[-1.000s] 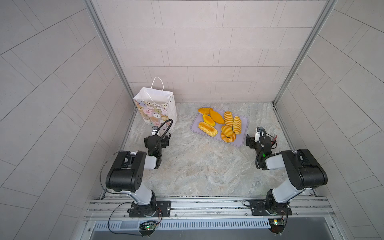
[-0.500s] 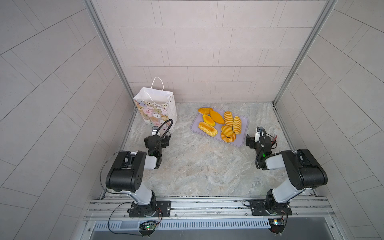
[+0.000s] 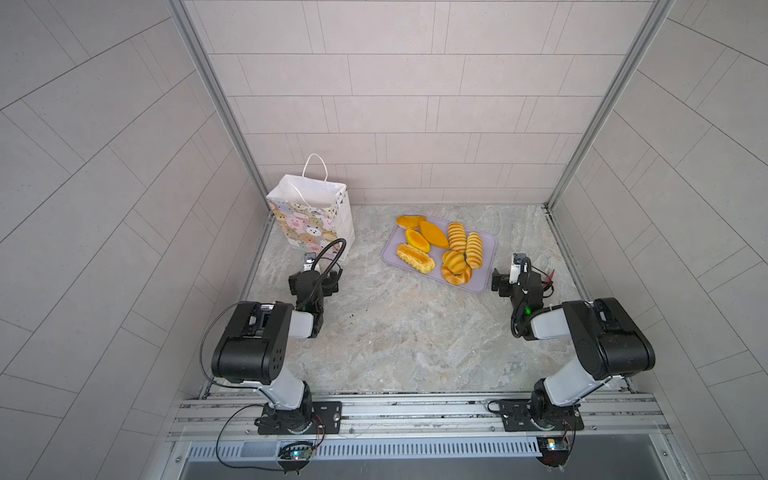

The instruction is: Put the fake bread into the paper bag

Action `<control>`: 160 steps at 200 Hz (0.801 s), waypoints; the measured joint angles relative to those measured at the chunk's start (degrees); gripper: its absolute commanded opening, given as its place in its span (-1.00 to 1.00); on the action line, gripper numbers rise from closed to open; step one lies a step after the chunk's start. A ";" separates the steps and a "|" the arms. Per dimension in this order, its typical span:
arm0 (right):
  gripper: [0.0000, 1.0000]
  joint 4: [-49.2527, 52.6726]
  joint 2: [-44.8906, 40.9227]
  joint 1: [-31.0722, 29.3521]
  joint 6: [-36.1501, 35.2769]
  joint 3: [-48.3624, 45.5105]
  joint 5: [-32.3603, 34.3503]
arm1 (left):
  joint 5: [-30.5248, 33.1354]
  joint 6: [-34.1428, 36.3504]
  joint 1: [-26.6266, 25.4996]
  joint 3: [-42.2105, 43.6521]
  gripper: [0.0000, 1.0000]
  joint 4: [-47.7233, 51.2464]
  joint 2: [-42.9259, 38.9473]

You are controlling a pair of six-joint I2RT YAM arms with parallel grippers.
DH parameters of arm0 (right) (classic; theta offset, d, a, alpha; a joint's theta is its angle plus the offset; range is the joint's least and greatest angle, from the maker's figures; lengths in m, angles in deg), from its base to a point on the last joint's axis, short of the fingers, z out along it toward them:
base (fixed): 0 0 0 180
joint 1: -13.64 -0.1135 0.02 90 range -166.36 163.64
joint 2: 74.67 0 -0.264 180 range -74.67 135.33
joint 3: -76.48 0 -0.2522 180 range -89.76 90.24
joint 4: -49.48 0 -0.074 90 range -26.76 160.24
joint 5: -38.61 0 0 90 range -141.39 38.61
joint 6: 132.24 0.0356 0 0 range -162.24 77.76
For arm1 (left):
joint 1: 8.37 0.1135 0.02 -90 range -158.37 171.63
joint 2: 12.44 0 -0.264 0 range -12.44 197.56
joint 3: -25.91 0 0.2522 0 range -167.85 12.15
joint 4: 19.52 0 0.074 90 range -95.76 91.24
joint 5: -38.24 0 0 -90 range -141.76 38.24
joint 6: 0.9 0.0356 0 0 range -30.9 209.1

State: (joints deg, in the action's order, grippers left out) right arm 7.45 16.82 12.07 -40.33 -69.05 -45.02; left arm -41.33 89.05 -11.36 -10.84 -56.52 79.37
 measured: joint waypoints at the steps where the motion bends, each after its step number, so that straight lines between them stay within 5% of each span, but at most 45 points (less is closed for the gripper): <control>1: 0.99 0.00 0.00 0.00 -0.02 0.00 -0.02 | 0.00 0.00 0.00 0.00 1.00 0.00 0.00; 124: 0.99 -0.02 0.00 0.00 0.00 0.00 -0.11 | -0.07 -0.04 0.00 0.00 1.00 0.31 -0.28; 160: 0.98 5.29 -7.50 0.00 0.02 -0.39 0.81 | 0.90 -0.79 0.00 -0.85 1.00 8.24 -8.63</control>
State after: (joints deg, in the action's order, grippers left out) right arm 12.74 9.32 12.07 -40.31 -69.44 -44.21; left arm -40.43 88.26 -11.36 -11.69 -48.28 70.74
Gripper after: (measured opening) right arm 0.993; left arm 0.999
